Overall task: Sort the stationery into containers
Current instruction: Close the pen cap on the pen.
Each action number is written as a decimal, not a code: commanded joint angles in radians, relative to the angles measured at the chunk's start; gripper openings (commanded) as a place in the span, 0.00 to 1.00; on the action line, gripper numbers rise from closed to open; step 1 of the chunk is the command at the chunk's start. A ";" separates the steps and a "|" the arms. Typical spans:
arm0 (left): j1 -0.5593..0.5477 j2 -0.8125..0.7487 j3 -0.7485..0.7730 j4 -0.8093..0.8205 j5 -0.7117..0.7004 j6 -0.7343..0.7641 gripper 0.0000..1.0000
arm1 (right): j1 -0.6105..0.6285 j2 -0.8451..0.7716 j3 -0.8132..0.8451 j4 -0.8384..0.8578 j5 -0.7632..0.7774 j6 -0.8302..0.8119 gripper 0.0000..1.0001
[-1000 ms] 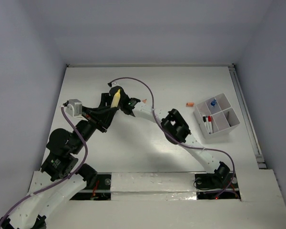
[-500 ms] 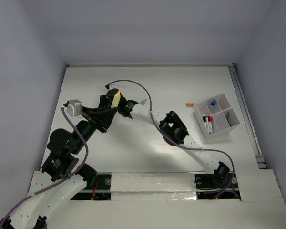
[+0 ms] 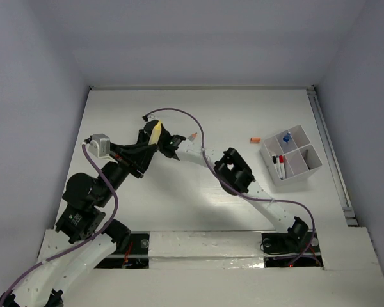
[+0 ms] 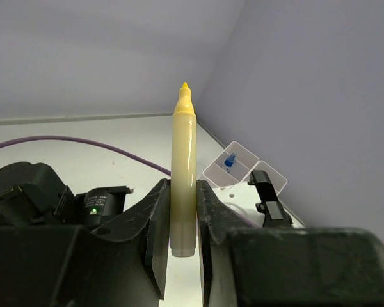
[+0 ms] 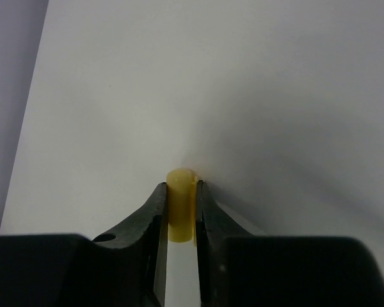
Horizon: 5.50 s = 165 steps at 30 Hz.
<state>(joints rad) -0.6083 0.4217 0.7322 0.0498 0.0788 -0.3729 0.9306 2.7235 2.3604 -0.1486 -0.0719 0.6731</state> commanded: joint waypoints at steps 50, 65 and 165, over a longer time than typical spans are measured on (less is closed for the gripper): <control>0.013 0.428 -0.304 1.095 0.308 -0.595 0.00 | -0.257 -1.346 -1.506 1.440 0.027 0.293 0.01; 0.033 0.436 -0.255 1.049 0.332 -0.537 0.00 | -0.257 -1.352 -1.488 1.407 -0.106 0.276 0.02; -0.002 0.388 -0.054 0.797 0.398 -0.296 0.00 | -0.228 -1.472 -1.489 0.416 -0.591 -0.044 0.00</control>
<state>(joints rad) -0.6361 0.8913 0.5972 0.6350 0.5819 -0.7322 0.6888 1.2430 0.9485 0.5552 -0.5579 0.7227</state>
